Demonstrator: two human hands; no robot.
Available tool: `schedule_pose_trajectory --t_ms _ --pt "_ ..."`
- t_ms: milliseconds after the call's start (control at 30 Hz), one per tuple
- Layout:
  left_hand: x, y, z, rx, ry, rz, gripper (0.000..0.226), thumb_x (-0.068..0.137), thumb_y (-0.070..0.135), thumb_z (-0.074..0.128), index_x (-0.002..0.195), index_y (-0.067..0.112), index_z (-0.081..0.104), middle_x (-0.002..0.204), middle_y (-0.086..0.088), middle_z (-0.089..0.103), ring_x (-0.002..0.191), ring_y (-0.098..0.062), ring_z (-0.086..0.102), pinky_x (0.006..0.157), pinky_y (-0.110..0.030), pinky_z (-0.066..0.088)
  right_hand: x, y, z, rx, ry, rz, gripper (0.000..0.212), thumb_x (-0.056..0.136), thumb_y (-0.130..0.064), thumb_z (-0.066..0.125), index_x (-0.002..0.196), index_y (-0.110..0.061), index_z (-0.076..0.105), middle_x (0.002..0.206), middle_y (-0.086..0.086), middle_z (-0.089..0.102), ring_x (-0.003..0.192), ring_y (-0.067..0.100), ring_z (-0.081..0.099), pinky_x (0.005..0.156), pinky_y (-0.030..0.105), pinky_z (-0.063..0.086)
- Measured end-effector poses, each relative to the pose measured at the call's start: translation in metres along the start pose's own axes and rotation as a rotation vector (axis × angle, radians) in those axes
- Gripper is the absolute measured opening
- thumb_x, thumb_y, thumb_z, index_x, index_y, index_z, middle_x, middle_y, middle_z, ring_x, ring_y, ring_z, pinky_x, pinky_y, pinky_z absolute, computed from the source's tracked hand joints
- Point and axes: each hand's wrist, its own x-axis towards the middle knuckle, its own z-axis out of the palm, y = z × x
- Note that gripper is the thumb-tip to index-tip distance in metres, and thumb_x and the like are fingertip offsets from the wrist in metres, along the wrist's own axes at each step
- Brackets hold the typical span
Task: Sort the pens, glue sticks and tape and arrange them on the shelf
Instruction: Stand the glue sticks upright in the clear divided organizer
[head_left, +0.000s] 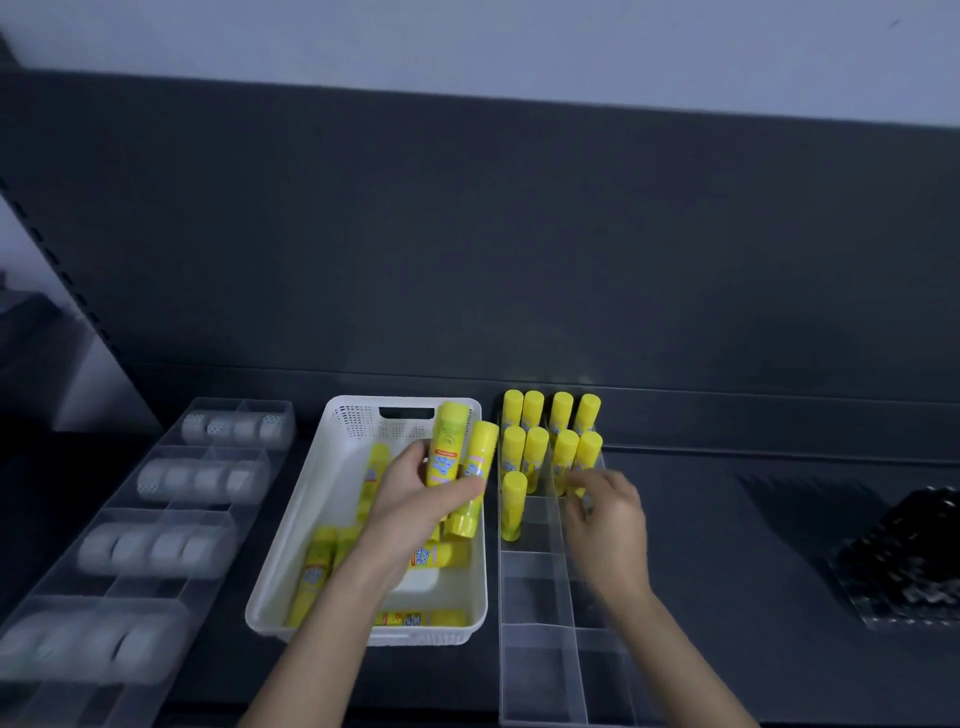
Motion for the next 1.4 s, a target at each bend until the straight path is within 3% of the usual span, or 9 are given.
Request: schedule_pose_trajectory --t_ms 133,267,433,567,867,1100,1200,1300,1400 --pt "-0.004 0.002 0.008 0.063 -0.067 0.065 0.030 0.075 0.003 0.075 0.100 0.015 0.063 0.078 0.006 0.069 0.068 -0.005 0.063 0.062 -0.020 0.052 0.011 -0.043 -0.021 0.463 -0.128 0.139 0.008 0.087 -0.015 0.064 0.089 -0.020 0.070 0.084 -0.007 0.067 0.073 0.001 0.058 0.064 0.012 0.042" --pt "-0.005 0.004 0.016 0.087 -0.137 0.118 0.037 0.068 0.011 0.079 0.100 0.016 0.063 0.081 0.004 0.069 0.071 -0.006 0.063 0.066 -0.022 0.053 0.017 -0.067 -0.028 0.739 -0.333 0.209 0.017 0.087 -0.012 0.065 0.083 0.005 0.060 0.067 0.005 0.051 0.059 0.010 0.045 0.051 0.020 0.039" --pt "-0.002 -0.003 0.013 0.011 -0.069 0.109 0.023 0.078 0.007 0.075 0.095 0.010 0.061 0.077 0.003 0.066 0.067 -0.005 0.061 0.062 -0.017 0.048 0.025 -0.059 -0.044 0.699 -0.232 0.234 0.012 0.083 -0.010 0.068 0.083 0.000 0.062 0.073 0.011 0.058 0.065 0.016 0.051 0.061 0.032 0.045" --pt "-0.002 -0.018 0.006 0.030 -0.028 0.032 0.044 0.066 0.041 0.072 0.090 0.008 0.054 0.075 -0.005 0.052 0.069 -0.016 0.050 0.067 -0.034 0.043 0.033 -0.050 -0.053 0.532 -0.113 0.243 0.007 0.078 -0.010 0.068 0.080 -0.012 0.062 0.073 0.004 0.063 0.067 0.016 0.057 0.066 0.038 0.051" --pt "0.002 -0.029 0.007 0.088 0.014 0.060 0.007 0.074 0.027 0.066 0.076 0.023 0.060 0.069 -0.002 0.060 0.067 -0.020 0.056 0.073 -0.050 0.052 0.021 -0.028 -0.015 0.090 -0.272 0.083 0.019 0.076 -0.009 0.067 0.091 -0.017 0.059 0.077 -0.009 0.059 0.072 0.010 0.056 0.054 0.008 0.039" --pt "-0.001 -0.028 0.008 0.131 0.034 0.144 0.014 0.086 0.016 0.069 0.098 0.019 0.064 0.085 0.001 0.069 0.074 -0.005 0.062 0.069 -0.021 0.049 0.019 -0.026 -0.015 0.038 -0.370 0.067 0.022 0.078 -0.009 0.067 0.098 -0.015 0.058 0.083 -0.004 0.060 0.076 0.016 0.059 0.057 0.013 0.042" --pt "-0.002 -0.029 0.006 0.112 -0.001 0.153 0.018 0.086 0.012 0.069 0.102 0.018 0.064 0.092 -0.002 0.071 0.083 -0.012 0.066 0.076 -0.025 0.051 0.019 -0.034 -0.025 -0.030 -0.306 -0.006 0.026 0.080 -0.015 0.069 0.104 -0.015 0.060 0.091 -0.006 0.059 0.082 0.015 0.058 0.066 0.022 0.048" --pt "-0.003 -0.028 0.007 0.089 -0.065 0.169 0.023 0.084 0.011 0.071 0.103 0.021 0.064 0.096 0.000 0.073 0.090 -0.016 0.067 0.082 -0.030 0.052 0.018 -0.057 -0.033 0.123 -0.226 -0.049 0.030 0.078 -0.017 0.072 0.107 -0.018 0.063 0.094 -0.007 0.064 0.088 0.011 0.059 0.074 0.026 0.050" --pt "-0.005 -0.028 0.009 0.089 -0.134 0.196 0.025 0.075 0.022 0.071 0.099 0.023 0.063 0.087 0.008 0.070 0.080 -0.008 0.063 0.076 -0.024 0.051 0.016 -0.079 -0.034 0.428 -0.383 0.029 0.023 0.077 -0.005 0.072 0.095 -0.017 0.066 0.085 -0.006 0.067 0.082 0.011 0.064 0.072 0.027 0.053"
